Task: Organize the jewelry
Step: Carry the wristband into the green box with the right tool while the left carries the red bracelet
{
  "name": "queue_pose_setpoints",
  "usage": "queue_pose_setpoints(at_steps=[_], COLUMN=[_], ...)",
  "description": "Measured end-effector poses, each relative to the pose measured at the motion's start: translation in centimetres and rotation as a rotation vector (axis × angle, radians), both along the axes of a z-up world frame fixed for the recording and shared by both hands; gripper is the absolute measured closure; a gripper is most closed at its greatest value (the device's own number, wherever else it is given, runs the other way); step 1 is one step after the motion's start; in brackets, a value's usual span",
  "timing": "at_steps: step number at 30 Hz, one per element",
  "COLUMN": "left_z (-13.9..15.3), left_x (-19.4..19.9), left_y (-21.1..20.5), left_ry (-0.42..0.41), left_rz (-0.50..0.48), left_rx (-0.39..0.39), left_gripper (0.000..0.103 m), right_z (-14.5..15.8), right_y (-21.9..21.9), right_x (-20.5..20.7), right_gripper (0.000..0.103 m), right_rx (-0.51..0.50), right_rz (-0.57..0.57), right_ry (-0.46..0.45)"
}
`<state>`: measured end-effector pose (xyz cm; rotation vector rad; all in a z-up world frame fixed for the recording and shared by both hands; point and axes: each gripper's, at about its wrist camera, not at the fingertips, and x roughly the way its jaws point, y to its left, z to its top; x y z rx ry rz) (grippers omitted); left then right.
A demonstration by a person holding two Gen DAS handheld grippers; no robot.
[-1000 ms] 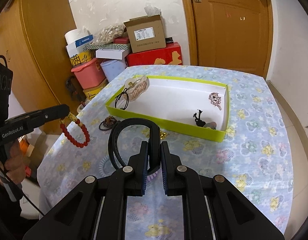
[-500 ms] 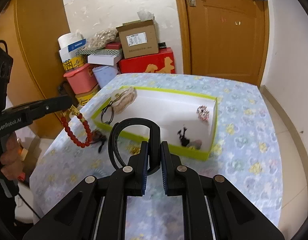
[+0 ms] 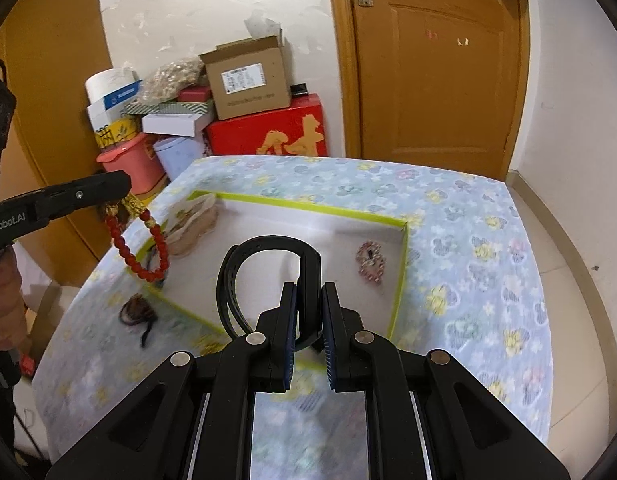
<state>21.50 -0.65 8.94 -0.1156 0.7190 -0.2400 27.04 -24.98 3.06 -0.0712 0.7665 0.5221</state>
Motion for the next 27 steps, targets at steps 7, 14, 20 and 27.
queue_pose_setpoints(at_steps=[7,14,20,27], left_z=[-2.7,-5.7,-7.6,-9.6], left_x=[3.0,4.8,5.6,6.2], left_y=[-0.3,-0.6,-0.9,-0.6], left_ry=[0.043,0.100,0.143,0.195], left_rz=[0.011,0.010,0.004,0.016], left_rx=[0.029,0.035,0.031,0.032], left_gripper=[0.094,0.094,0.094,0.093], right_z=[-2.1,-4.5,-5.5,-5.6], right_y=[0.4,0.7,1.0,1.3], right_x=[3.2,5.2,5.6,5.7], right_gripper=[0.091,0.091,0.091,0.090], right_rx=[-0.033,-0.067,-0.097,-0.114], right_rz=[-0.019,-0.028,-0.025,-0.014], right_ry=[0.044,0.095,0.123,0.132])
